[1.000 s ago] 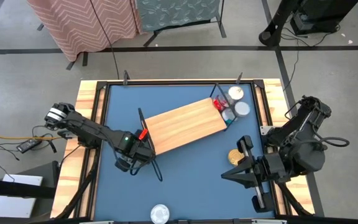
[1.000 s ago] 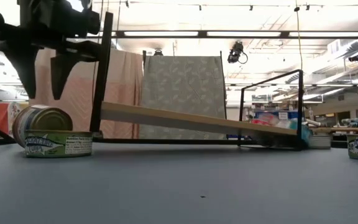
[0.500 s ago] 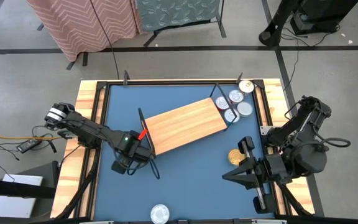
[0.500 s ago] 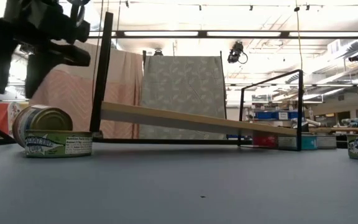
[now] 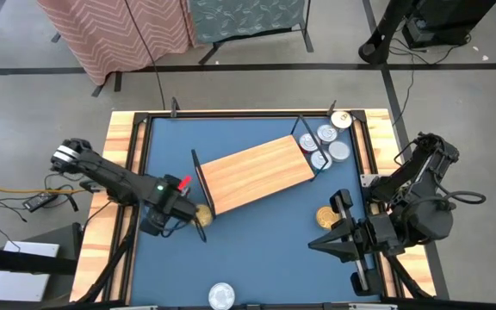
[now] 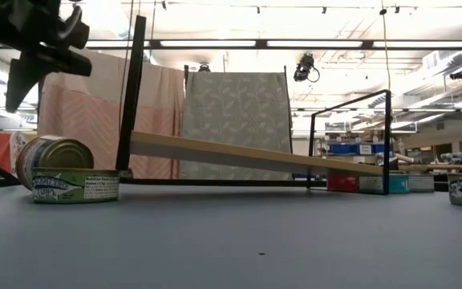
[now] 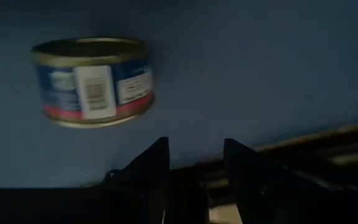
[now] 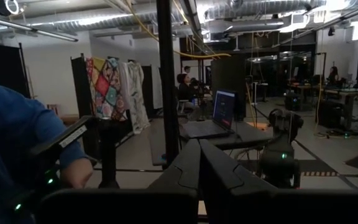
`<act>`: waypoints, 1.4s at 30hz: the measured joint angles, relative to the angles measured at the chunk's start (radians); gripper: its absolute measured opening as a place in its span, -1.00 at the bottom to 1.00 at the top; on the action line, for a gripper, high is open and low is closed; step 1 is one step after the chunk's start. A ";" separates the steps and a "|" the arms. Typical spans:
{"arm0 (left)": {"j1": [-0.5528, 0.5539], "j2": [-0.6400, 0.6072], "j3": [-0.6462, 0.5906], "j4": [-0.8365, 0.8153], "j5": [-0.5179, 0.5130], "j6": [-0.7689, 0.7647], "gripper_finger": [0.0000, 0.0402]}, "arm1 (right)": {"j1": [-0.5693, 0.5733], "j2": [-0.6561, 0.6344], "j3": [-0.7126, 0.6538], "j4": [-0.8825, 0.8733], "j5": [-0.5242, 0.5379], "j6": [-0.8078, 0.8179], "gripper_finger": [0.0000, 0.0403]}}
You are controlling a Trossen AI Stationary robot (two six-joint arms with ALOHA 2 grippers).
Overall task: Stack canned seafood by type on shelf
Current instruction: Put the blue/pink tuna can on the shelf
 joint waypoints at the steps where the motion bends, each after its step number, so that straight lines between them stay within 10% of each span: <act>1: 0.002 -0.030 -0.022 0.020 0.000 -0.020 -0.22 | 0.000 0.000 0.000 -0.002 0.000 0.000 -0.93; 12: -0.001 -0.271 -0.201 0.379 0.180 -0.286 -0.22 | 0.000 0.000 0.000 -0.020 0.000 -0.001 -0.93; 21: 0.000 -0.284 -0.302 0.659 0.032 -0.326 -0.29 | 0.000 0.001 0.000 -0.018 0.000 -0.001 -0.93; 29: -0.001 -0.283 -0.466 0.888 0.013 -0.435 -0.93 | 0.000 0.001 0.000 -0.003 0.003 -0.006 -0.93; 42: -0.001 -0.284 -0.540 1.030 -0.019 -0.521 -0.99 | -0.002 0.001 0.000 0.032 0.003 -0.048 -0.93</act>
